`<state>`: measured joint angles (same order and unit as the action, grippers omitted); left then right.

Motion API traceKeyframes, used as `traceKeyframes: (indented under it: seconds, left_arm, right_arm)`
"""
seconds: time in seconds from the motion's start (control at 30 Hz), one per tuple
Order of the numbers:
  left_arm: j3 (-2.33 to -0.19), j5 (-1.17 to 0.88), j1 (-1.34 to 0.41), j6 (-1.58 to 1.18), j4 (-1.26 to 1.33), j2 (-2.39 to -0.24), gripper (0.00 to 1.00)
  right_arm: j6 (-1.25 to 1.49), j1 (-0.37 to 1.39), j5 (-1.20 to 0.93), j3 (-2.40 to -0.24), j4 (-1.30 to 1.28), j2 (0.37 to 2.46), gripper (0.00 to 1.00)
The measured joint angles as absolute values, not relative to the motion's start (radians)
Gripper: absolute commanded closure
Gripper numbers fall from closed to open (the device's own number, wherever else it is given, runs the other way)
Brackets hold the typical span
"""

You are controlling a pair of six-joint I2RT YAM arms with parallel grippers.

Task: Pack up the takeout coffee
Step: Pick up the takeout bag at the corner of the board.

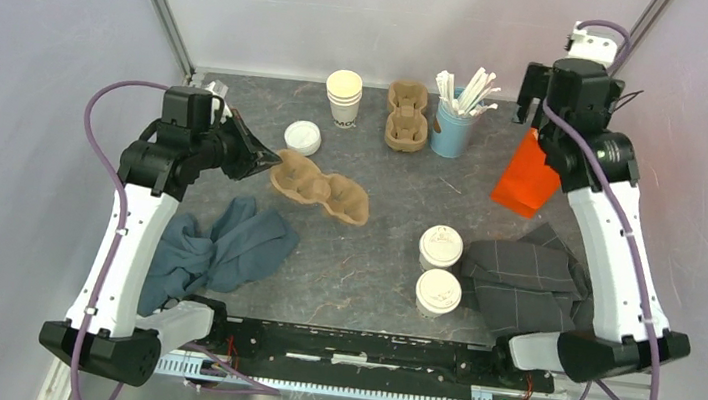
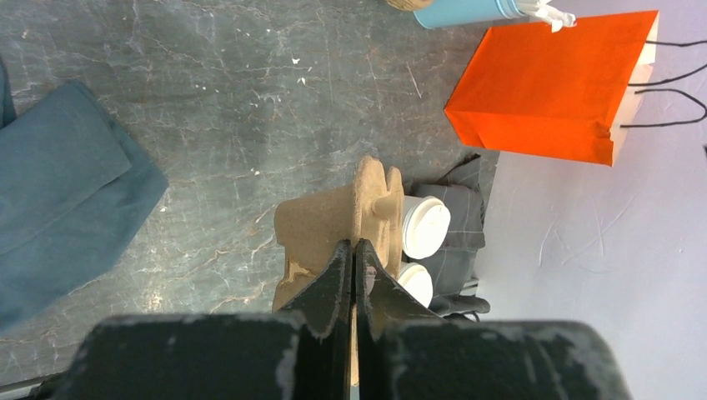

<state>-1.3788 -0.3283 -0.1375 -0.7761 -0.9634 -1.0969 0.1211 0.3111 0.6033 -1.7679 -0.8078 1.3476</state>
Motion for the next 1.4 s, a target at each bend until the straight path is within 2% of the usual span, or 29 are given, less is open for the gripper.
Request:
traceKeyframes:
  seconds: [0.3,0.7,0.9,1.13,1.4]
  left_arm:
    - [-1.379,-0.341,-0.173,-0.741,-0.964,-1.071,0.98]
    - [-1.379,-0.34,-0.203,-0.709,-0.964,-1.064,0.98]
    - [-1.38,-0.333,-0.212,-0.702,-0.965,-1.067,0.98]
    - [-1.391,-0.32,-0.223,-0.696,-0.968,-1.076,0.98]
    - [-1.418,-0.31,-0.235,-0.687,-0.972,-1.093,0.98]
  right_arm:
    - [0.692,0.061,0.533,-1.673,-1.011,1.419,0.02]
    - [1.14,0.014,0.55,-1.696,-1.11,1.501,0.03]
    - [1.325,0.01,0.569,-1.645,-1.085,1.494,0.12]
    - [1.462,0.01,0.57,-1.661,-1.091,1.559,0.28]
    - [1.524,-0.022,0.573,-1.666,-1.093,1.593,0.58]
